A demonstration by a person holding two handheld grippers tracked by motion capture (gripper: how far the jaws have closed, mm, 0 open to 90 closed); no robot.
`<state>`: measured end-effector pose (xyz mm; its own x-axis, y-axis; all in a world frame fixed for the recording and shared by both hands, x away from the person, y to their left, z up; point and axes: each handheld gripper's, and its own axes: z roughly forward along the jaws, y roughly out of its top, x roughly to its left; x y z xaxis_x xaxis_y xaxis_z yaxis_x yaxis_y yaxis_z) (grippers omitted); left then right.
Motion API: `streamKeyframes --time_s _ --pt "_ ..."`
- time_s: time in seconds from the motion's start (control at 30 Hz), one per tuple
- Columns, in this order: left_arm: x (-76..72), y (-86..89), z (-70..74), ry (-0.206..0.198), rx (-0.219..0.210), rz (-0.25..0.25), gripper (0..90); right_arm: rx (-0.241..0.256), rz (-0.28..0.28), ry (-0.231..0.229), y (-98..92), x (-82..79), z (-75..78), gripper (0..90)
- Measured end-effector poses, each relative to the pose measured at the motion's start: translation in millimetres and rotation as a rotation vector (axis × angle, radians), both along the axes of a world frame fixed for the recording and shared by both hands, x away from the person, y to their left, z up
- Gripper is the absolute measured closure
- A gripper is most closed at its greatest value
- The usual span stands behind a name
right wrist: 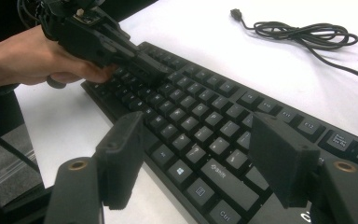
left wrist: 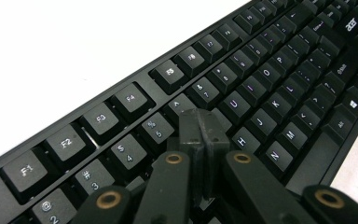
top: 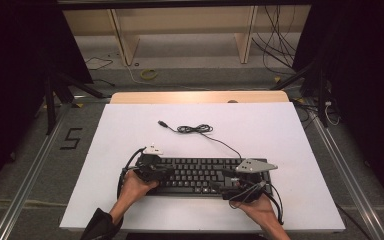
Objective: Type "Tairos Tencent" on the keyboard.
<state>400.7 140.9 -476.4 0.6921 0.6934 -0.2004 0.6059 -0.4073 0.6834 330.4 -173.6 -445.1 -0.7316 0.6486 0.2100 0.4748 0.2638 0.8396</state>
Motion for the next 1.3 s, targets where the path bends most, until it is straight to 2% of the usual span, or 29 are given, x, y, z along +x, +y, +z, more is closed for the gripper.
streamKeyframes --time_s 0.07,0.27,0.57,0.67,0.77,0.93,1.1,1.3 --pt "-0.5 0.1 1.6 -0.003 -0.001 -0.001 88.8 0.000 -0.002 -0.003 -0.7 0.0 -0.1 36.3" --pt "-1.7 4.4 7.5 0.002 -0.068 0.001 69.6 0.004 -0.010 -0.002 -2.8 1.1 -1.5 36.2" --pt "-8.7 12.1 17.7 -0.029 -0.193 0.004 44.0 0.011 -0.017 -0.009 -6.2 0.0 -1.2 35.5" --pt "-11.8 14.8 19.7 -0.036 -0.232 0.007 38.2 0.013 -0.021 -0.010 -7.9 -0.5 -1.2 35.3" --pt "-16.7 18.8 22.2 -0.056 -0.256 0.001 35.4 0.020 -0.027 -0.015 -11.0 -1.3 -0.7 35.3" --pt "-27.6 26.4 25.0 -0.085 -0.321 -0.007 32.0 0.038 -0.036 -0.020 -17.1 -3.6 0.0 35.3" --pt "-40.5 32.9 24.1 -0.112 -0.334 -0.022 28.9 0.051 -0.044 -0.033 -25.0 -7.6 -1.1 35.0" --pt "-53.8 42.3 21.3 -0.115 -0.351 -0.017 28.3 0.061 -0.053 -0.041 -33.6 -12.5 -3.8 34.7"
